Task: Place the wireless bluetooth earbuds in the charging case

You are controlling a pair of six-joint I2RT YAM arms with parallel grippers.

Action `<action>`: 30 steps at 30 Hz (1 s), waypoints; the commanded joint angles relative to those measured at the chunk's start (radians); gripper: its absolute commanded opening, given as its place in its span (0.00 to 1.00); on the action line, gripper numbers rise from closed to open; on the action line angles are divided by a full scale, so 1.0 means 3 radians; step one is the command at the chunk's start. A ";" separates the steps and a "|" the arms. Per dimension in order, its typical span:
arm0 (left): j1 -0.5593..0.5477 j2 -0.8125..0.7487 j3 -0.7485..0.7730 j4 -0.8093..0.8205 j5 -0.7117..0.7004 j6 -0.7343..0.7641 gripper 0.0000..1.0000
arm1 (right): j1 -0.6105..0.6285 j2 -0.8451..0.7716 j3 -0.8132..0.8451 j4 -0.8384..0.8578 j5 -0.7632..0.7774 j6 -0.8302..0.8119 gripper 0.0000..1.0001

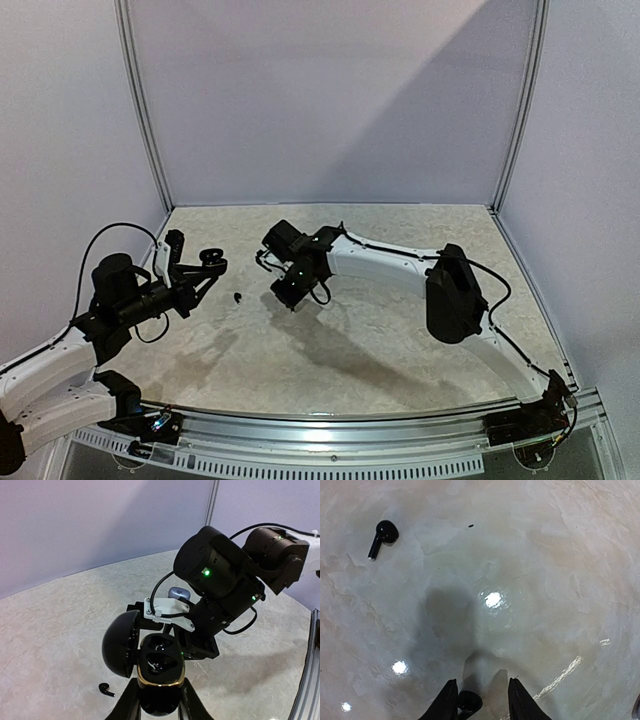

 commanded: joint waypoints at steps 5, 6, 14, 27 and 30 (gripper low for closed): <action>0.0046 -0.0010 -0.0064 0.0068 0.0030 0.0053 0.00 | 0.0017 0.0143 0.0065 -0.0051 -0.0032 -0.0018 0.30; 0.0047 -0.0010 -0.0066 0.0070 0.0033 0.0052 0.00 | 0.0023 0.0144 0.0066 -0.0061 -0.0056 -0.0021 0.30; 0.0044 -0.0016 -0.0063 0.0069 0.0027 0.0056 0.00 | 0.0063 0.0179 0.0062 -0.0143 -0.0002 -0.0100 0.29; 0.0043 -0.0010 -0.0066 0.0070 0.0030 0.0058 0.00 | 0.0075 0.0114 0.0047 -0.0243 0.0011 -0.0099 0.26; 0.0047 -0.0003 -0.0066 0.0073 0.0030 0.0058 0.00 | 0.0086 0.0117 0.0046 -0.0271 0.0021 -0.0113 0.28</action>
